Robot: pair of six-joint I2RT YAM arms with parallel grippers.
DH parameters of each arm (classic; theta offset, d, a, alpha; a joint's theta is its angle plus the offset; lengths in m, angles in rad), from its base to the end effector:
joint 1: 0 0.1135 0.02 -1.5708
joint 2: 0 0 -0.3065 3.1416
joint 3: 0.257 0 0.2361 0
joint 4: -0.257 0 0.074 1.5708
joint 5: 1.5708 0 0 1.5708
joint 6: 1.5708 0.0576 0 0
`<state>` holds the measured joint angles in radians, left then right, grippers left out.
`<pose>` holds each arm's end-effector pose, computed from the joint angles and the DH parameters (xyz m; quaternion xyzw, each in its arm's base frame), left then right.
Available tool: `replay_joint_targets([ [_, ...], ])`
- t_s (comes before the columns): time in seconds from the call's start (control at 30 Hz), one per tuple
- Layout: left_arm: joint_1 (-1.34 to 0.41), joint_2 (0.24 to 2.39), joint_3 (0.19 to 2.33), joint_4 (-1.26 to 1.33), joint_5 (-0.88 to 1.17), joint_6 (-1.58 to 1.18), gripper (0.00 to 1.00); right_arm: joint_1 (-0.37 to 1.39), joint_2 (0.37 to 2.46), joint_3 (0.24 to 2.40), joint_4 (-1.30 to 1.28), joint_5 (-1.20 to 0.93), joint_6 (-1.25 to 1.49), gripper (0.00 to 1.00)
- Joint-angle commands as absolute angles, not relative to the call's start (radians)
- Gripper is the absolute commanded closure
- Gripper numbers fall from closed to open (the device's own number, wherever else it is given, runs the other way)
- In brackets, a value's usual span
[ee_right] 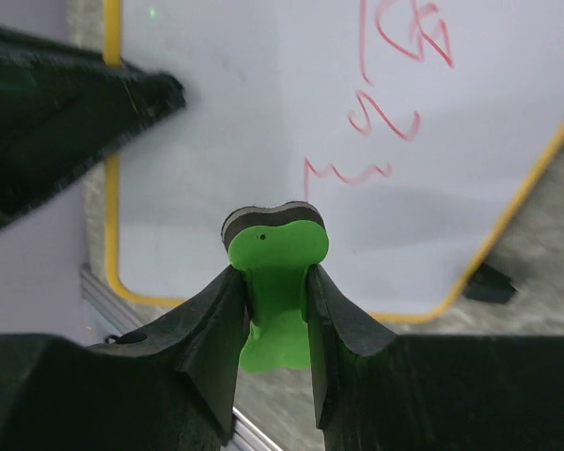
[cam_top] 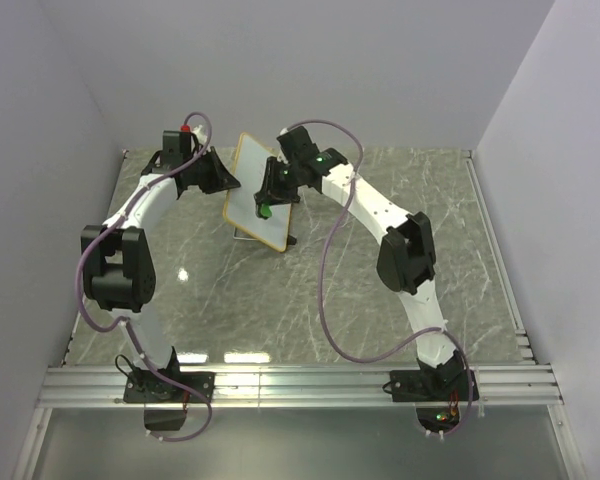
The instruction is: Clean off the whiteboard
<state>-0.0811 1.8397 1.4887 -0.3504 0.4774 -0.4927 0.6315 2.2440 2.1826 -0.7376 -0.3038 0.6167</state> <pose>0.4285 -0.0614 0.3061 -0.0826 0.8830 -0.3215 0.3318 0.4197 0.3284 0.3066 -0.0637 0.9153 0.3312 0.2200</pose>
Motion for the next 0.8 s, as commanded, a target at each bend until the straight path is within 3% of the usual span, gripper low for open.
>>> replay_joint_targets([
  [0.0,-0.092,1.874,1.502,-0.5,0.426,-0.38,1.0,0.64,2.278,2.282,-0.641,-0.367,0.698,1.0],
  [0.77,-0.104,1.914,1.516,-0.525,0.443,-0.376,1.0,0.632,2.502,2.26,-0.695,-0.293,0.652,1.0],
])
